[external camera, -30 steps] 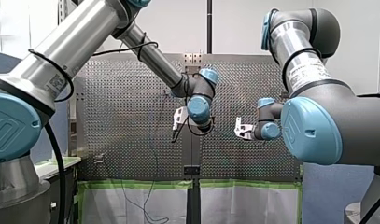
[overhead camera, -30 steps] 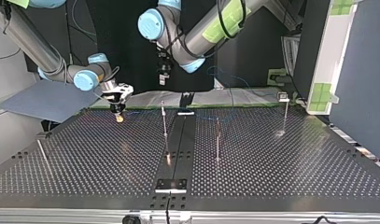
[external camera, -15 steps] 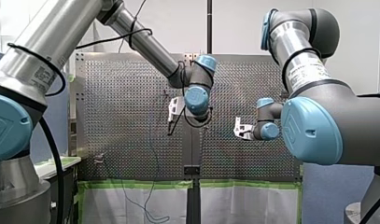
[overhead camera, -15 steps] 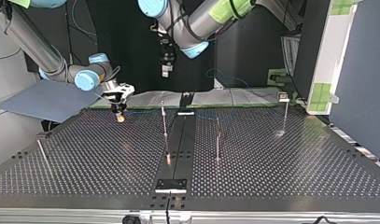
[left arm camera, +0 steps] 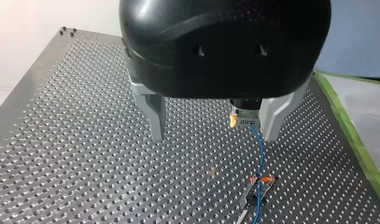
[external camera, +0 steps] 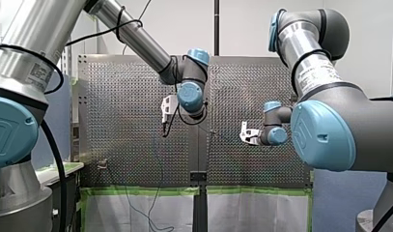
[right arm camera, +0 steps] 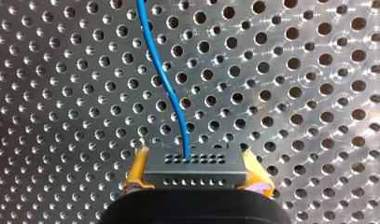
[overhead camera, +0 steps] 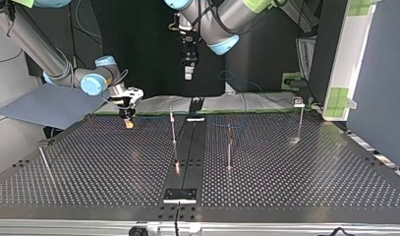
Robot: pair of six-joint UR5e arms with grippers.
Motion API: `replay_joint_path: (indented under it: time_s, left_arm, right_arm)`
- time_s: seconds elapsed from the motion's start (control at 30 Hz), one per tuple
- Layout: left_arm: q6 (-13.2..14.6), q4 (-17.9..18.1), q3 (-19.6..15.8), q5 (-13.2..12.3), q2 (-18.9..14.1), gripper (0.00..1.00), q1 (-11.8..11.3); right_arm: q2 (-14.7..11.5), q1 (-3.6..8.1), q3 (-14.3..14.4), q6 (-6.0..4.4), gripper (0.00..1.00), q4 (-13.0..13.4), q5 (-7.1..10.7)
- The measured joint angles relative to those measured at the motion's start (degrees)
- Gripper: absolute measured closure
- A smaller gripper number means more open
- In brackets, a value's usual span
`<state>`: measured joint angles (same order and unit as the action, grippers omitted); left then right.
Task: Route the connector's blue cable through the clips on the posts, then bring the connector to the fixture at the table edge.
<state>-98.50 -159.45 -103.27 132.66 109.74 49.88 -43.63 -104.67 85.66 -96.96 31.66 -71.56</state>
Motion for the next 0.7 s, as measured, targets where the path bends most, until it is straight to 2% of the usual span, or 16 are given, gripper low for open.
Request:
replay_joint_path:
  time_s: [0.33, 0.7]
  left_arm:
    - [-1.43, -0.44, -5.01, -0.35, -5.01, 0.0, -0.28]
    - [-3.93, 2.35, -10.73, -3.73, -10.73, 0.0, -0.85]
  right_arm:
    - [-0.01, 0.25, -0.01, 0.23, 1.0, -0.06, -0.1]
    - [-0.01, 0.59, -0.03, 0.07, 1.0, -0.07, -0.22]
